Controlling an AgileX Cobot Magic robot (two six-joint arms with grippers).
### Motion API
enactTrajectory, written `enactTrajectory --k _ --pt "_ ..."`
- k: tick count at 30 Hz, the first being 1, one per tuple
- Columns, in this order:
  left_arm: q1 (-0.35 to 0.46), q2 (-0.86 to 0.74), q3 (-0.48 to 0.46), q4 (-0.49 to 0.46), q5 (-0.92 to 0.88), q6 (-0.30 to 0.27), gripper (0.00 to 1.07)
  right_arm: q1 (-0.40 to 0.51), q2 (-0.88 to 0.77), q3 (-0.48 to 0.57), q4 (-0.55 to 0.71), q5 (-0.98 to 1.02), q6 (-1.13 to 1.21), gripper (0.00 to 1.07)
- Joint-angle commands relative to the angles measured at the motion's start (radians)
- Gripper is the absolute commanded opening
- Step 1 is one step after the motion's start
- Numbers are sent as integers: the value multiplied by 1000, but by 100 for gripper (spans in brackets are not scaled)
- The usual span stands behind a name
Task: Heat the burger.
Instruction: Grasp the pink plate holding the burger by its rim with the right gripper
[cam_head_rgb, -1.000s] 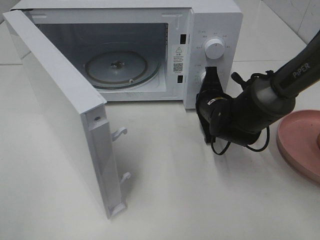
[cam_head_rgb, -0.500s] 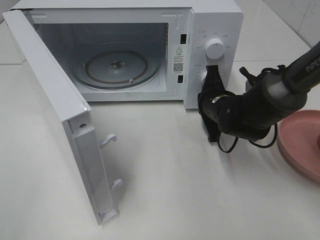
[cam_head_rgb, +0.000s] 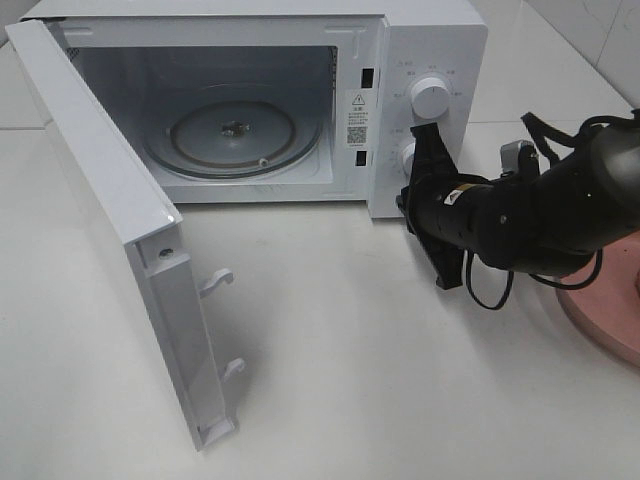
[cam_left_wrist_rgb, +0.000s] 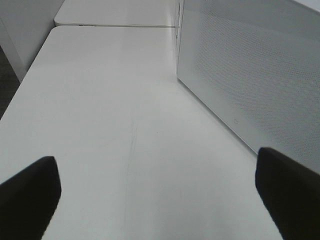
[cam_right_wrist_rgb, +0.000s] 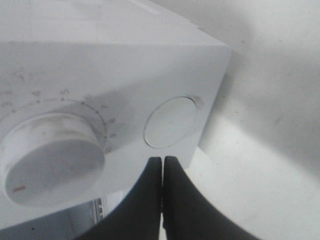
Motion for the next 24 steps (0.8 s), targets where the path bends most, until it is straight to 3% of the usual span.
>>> enactTrajectory --k 1,11,24 --pt "-4 -21 0 3 -9 -2 102 3 -45 28 -25 37 -41 0" --pt "-4 -21 0 3 -9 -2 102 0 -213 113 -99 252 -243 0" --pt "-4 -21 0 3 -9 -2 102 -16 -433 110 -406 748 -544 0"
